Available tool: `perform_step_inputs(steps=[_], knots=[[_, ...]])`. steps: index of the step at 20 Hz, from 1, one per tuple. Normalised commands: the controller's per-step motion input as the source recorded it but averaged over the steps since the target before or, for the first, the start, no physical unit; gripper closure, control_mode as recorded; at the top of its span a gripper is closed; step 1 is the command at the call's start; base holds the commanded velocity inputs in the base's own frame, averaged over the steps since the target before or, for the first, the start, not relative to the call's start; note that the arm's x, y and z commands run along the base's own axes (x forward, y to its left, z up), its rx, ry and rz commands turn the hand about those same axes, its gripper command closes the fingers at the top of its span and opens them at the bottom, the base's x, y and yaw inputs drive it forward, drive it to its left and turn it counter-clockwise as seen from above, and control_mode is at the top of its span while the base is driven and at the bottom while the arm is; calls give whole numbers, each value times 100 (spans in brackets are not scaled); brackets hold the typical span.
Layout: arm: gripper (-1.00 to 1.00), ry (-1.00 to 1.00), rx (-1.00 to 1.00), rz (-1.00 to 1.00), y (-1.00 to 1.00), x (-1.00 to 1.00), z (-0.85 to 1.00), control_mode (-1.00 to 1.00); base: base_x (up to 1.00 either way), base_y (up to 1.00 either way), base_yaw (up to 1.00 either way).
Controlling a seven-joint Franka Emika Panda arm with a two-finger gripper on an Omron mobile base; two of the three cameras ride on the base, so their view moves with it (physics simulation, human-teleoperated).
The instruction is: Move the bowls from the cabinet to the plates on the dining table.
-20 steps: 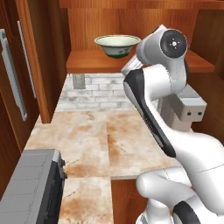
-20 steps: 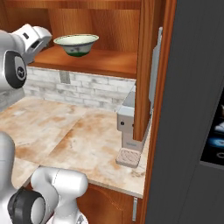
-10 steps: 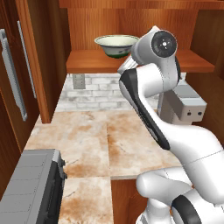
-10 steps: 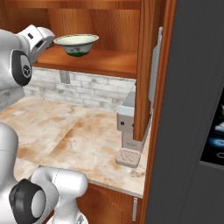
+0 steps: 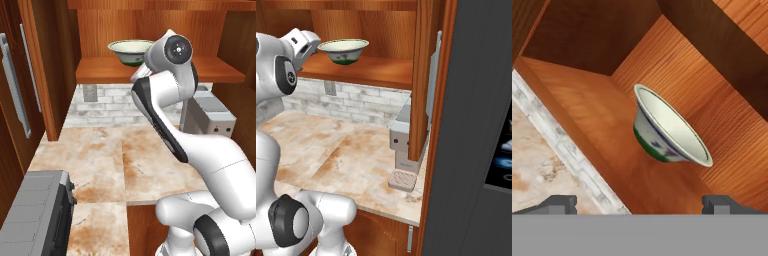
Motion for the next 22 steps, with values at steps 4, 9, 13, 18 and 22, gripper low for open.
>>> perform_step_inputs(steps=[4, 9, 13, 18, 22], knots=[[-100, 1, -1, 0, 7, 25, 0, -100, 0, 0, 0], [-100, 2, -1, 0, 5, 24, -1, -100, 0, 0, 0], [-100, 3, 0, 0, 3, 22, 0, -100, 0, 0, 0], [-100, 2, 0, 0, 0, 23, 0, -100, 0, 0, 0], [-100, 0, 0, 0, 0, 23, -3, -100, 0, 0, 0]])
